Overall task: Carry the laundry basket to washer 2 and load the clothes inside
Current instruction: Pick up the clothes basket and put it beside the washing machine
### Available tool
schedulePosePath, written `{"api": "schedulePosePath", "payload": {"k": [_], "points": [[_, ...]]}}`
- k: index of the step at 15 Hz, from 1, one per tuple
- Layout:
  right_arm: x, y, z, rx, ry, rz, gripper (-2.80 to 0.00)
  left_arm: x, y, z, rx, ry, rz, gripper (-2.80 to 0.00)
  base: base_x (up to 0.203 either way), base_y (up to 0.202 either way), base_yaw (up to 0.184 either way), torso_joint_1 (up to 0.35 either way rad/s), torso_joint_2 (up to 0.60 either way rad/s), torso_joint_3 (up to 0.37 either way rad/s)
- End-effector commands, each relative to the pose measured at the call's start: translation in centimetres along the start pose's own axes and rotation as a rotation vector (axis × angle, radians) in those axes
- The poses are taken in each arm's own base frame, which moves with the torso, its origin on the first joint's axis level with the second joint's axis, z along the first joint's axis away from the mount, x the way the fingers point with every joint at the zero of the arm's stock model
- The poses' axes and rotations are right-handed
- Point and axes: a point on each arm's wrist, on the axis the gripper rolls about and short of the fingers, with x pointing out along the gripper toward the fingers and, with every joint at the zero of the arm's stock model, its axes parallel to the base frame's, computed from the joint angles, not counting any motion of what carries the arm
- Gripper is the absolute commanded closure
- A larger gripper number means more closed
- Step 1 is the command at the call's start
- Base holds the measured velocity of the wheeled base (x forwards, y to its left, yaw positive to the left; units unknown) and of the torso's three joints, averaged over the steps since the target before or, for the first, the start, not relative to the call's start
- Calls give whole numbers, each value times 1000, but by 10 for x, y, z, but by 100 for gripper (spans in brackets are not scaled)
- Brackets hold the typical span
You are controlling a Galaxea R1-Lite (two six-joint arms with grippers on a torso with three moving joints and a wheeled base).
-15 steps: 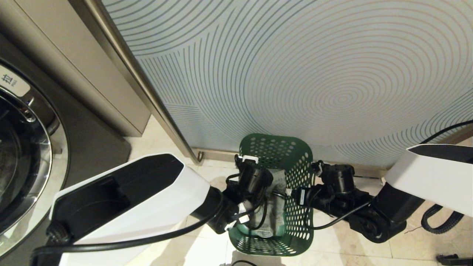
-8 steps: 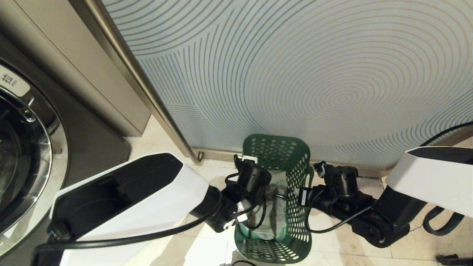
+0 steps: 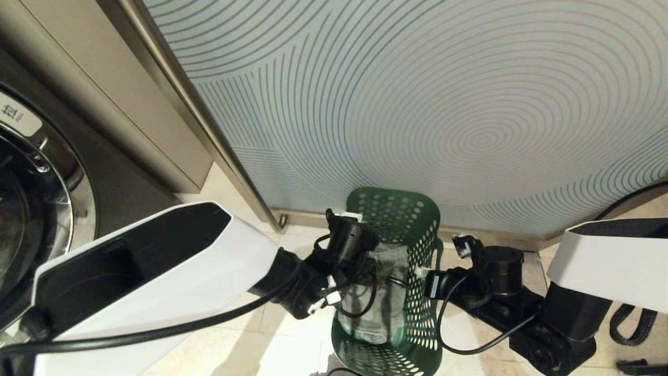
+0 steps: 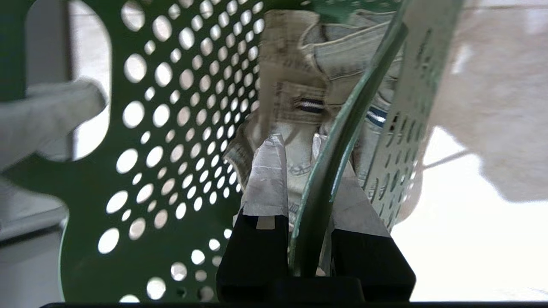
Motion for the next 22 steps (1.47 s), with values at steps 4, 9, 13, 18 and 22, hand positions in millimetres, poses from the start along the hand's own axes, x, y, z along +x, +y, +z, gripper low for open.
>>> {"api": "schedulePosePath", "payload": {"k": [4,9,13,18,22], "points": [[-28,22,30,19,-46,80,0,-49,10,37,-105,25,-85,0,0,0,0,0,0,0],[-64,56,57,11,-7,128,0,-98,28,48,-181,173,-262,0,0,0,0,0,0,0],[-87,78,75,8,56,141,0,-116,36,44,-175,241,-269,0,0,0,0,0,0,0],[-87,80,78,8,60,130,0,-118,36,41,-184,270,-266,0,0,0,0,0,0,0],[-86,81,80,8,55,131,0,-120,36,42,-187,277,-299,0,0,0,0,1,2,70]]}}
